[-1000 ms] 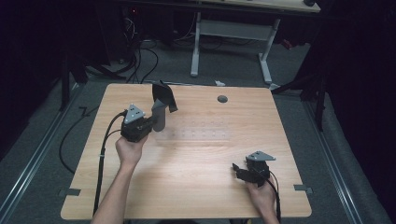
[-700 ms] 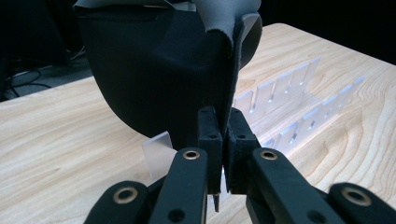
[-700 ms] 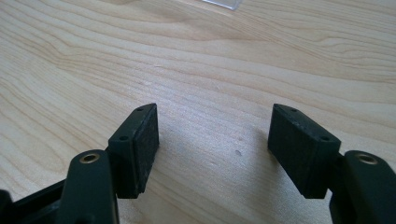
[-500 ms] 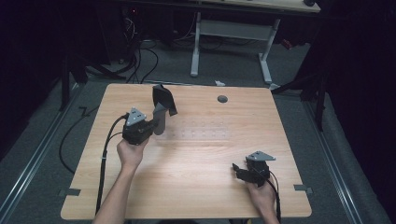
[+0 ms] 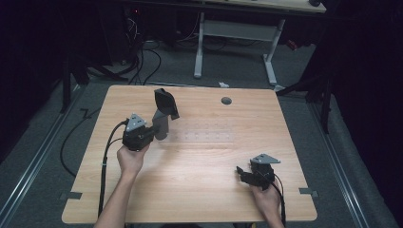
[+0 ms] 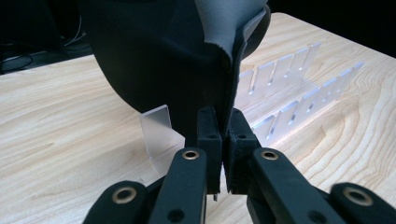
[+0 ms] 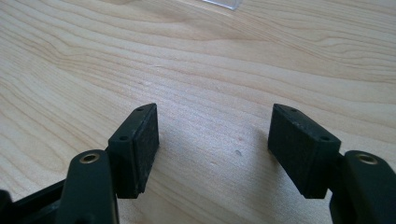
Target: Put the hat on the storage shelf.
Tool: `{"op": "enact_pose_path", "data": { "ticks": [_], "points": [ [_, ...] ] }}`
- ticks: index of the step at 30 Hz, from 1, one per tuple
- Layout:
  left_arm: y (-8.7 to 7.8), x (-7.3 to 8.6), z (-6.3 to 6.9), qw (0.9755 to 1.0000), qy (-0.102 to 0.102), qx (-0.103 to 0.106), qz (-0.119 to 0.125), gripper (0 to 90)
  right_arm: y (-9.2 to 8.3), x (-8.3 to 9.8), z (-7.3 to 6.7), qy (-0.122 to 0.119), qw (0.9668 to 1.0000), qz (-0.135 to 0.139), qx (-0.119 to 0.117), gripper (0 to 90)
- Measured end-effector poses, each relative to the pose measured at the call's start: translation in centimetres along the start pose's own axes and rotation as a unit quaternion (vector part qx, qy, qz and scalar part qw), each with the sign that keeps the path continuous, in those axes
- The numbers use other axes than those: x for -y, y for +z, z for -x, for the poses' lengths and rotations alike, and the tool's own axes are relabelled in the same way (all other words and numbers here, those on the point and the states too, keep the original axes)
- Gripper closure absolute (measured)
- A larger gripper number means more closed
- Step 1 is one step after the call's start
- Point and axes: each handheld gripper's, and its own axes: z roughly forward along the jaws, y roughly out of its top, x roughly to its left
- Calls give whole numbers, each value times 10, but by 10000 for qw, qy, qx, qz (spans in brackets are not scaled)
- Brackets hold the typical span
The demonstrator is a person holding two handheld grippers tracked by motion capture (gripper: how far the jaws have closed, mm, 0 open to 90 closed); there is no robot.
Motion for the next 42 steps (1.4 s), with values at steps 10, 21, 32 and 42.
{"op": "enact_pose_path", "data": {
  "ticks": [10,21,32,42],
  "points": [
    [-3,4,2,9997,112,-69,-203,855,0,0,0,2,10000,-3,2,340],
    [-7,4,6,9992,191,-122,-327,725,0,0,0,4,10000,-4,0,339],
    [-16,2,2,9987,200,-408,-233,502,0,0,0,3,10000,-5,-1,338],
    [-29,-3,3,9989,181,-407,-134,435,0,0,0,-10,10000,-3,-3,338]
  ]
}}
